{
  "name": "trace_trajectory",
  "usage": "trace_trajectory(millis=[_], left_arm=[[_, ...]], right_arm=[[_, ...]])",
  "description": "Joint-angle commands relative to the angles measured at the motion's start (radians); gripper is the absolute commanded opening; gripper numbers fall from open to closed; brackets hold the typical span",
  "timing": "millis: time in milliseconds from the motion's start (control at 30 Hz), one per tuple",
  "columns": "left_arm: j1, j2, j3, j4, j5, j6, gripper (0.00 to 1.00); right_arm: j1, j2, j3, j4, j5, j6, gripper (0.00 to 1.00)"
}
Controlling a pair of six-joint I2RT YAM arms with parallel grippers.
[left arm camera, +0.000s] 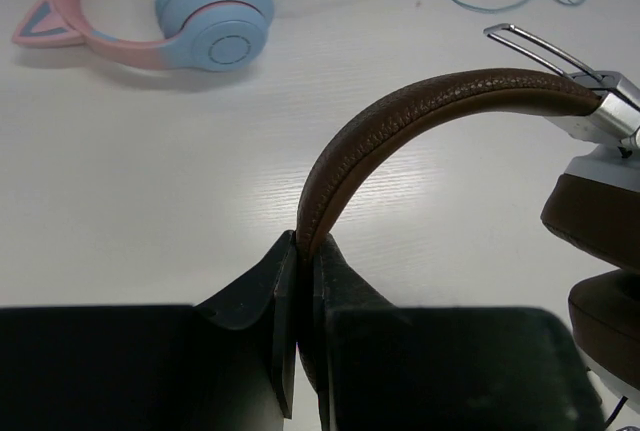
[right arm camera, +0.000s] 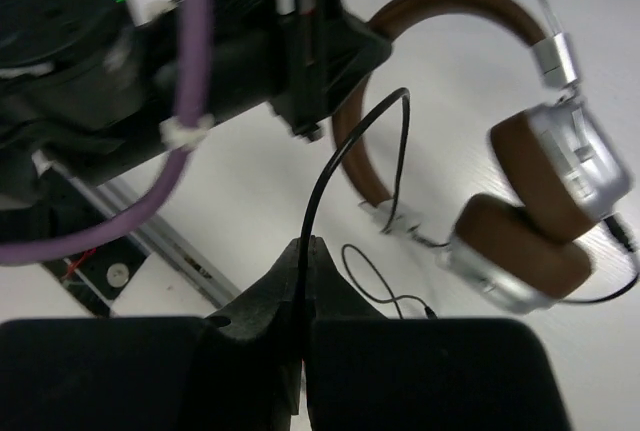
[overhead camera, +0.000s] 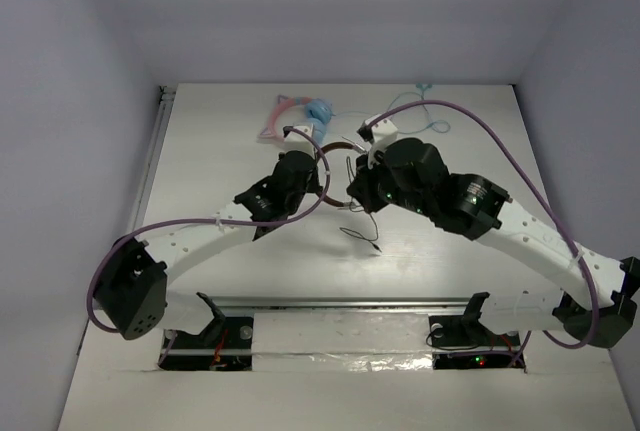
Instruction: Wrap the headphones
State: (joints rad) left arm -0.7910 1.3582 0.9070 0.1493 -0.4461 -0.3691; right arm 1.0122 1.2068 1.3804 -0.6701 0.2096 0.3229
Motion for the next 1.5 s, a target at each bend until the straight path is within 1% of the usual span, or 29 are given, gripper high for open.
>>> trace_trajectory(millis=[0,67,200,233,300,333,433,500,533,567,633,700,767,833,867,967,1033,1067,1133,1167,1233,1267,1300,1367,1433,1467], left_arm=[[-0.005,-0.073,-0.013,0.099,0.122,0.045,0.0],[-0.005,-0.106,-0.028,0.085,0.109,0.044,0.0],[-0.005,-0.151,-0.014,0.021,0.07,0.056,0.0],[-0.005,-0.148,0.027,-0.061,0.058,0.055,0.0],[-0.016,-0.146,0.07,-0.141,0.055,0.056,0.0],[-0.016,-0.148,0.116,-0.239,0.07,0.061,0.0],[-0.016,-0.157,0.188,-0.411,0.147,0.111,0.0],[-0.016,-0.162,0.216,-0.482,0.231,0.171,0.0],[-0.016,-0.165,0.234,-0.537,0.304,0.195,0.0],[-0.016,-0.171,0.236,-0.548,0.334,0.215,0.0],[-0.016,-0.188,0.222,-0.562,0.389,0.271,0.0],[-0.016,-0.202,0.207,-0.55,0.444,0.295,0.0],[-0.016,-0.208,0.196,-0.544,0.533,0.308,0.0],[-0.016,-0.211,0.184,-0.541,0.57,0.318,0.0],[-0.016,-0.217,0.181,-0.53,0.595,0.318,0.0],[-0.016,-0.246,0.165,-0.51,0.613,0.318,0.0],[-0.016,-0.266,0.159,-0.498,0.627,0.32,0.0],[-0.005,-0.271,0.156,-0.487,0.629,0.306,0.0],[0.021,-0.283,0.15,-0.458,0.642,0.291,0.0],[0.032,-0.286,0.148,-0.442,0.642,0.262,0.0],[0.071,-0.294,0.147,-0.409,0.667,0.243,0.0],[0.082,-0.295,0.148,-0.396,0.679,0.231,0.0],[0.102,-0.298,0.15,-0.387,0.691,0.217,0.0],[0.122,-0.303,0.153,-0.355,0.759,0.208,0.0],[0.134,-0.298,0.159,-0.344,0.767,0.19,0.0],[0.134,-0.298,0.164,-0.334,0.745,0.185,0.0]], right_arm=[[-0.085,0.003,0.057,0.0,-0.058,-0.065,0.0],[-0.115,0.002,0.049,-0.012,-0.101,-0.065,0.0],[-0.115,-0.056,-0.006,-0.011,-0.151,-0.051,0.0],[-0.115,-0.064,-0.01,-0.019,-0.138,-0.053,0.0],[-0.124,-0.07,-0.001,-0.049,-0.118,-0.05,0.0],[-0.136,-0.069,0.003,-0.063,-0.124,-0.054,0.0],[-0.136,-0.066,0.012,-0.098,-0.139,-0.068,0.0],[-0.136,-0.069,0.019,-0.135,-0.122,-0.076,0.0],[-0.136,-0.073,0.02,-0.146,-0.124,-0.082,0.0],[-0.136,-0.078,0.02,-0.157,-0.131,-0.085,0.0],[-0.136,-0.087,0.022,-0.169,-0.128,-0.087,0.0],[-0.136,-0.095,0.025,-0.193,-0.095,-0.087,0.0],[-0.136,-0.096,0.038,-0.216,-0.056,-0.085,0.0],[-0.136,-0.092,0.057,-0.232,-0.021,-0.09,0.0],[-0.136,-0.09,0.055,-0.235,0.032,-0.093,0.0],[-0.136,-0.084,0.025,-0.224,0.109,-0.079,0.0],[-0.136,-0.104,0.0,-0.192,0.117,-0.059,0.0],[-0.136,-0.114,-0.032,-0.154,0.163,-0.044,0.0],[-0.136,-0.148,-0.067,-0.117,0.192,-0.01,0.0],[-0.136,-0.165,-0.111,-0.056,0.188,0.004,0.0],[-0.136,-0.225,-0.162,0.007,0.168,0.028,0.0],[-0.136,-0.248,-0.188,0.074,0.139,0.033,0.0],[-0.136,-0.269,-0.24,0.104,0.125,0.044,0.0],[-0.136,-0.321,-0.28,0.163,0.114,0.059,0.0],[-0.136,-0.352,-0.342,0.211,0.094,0.067,0.0],[-0.136,-0.381,-0.362,0.254,0.085,0.073,0.0]])
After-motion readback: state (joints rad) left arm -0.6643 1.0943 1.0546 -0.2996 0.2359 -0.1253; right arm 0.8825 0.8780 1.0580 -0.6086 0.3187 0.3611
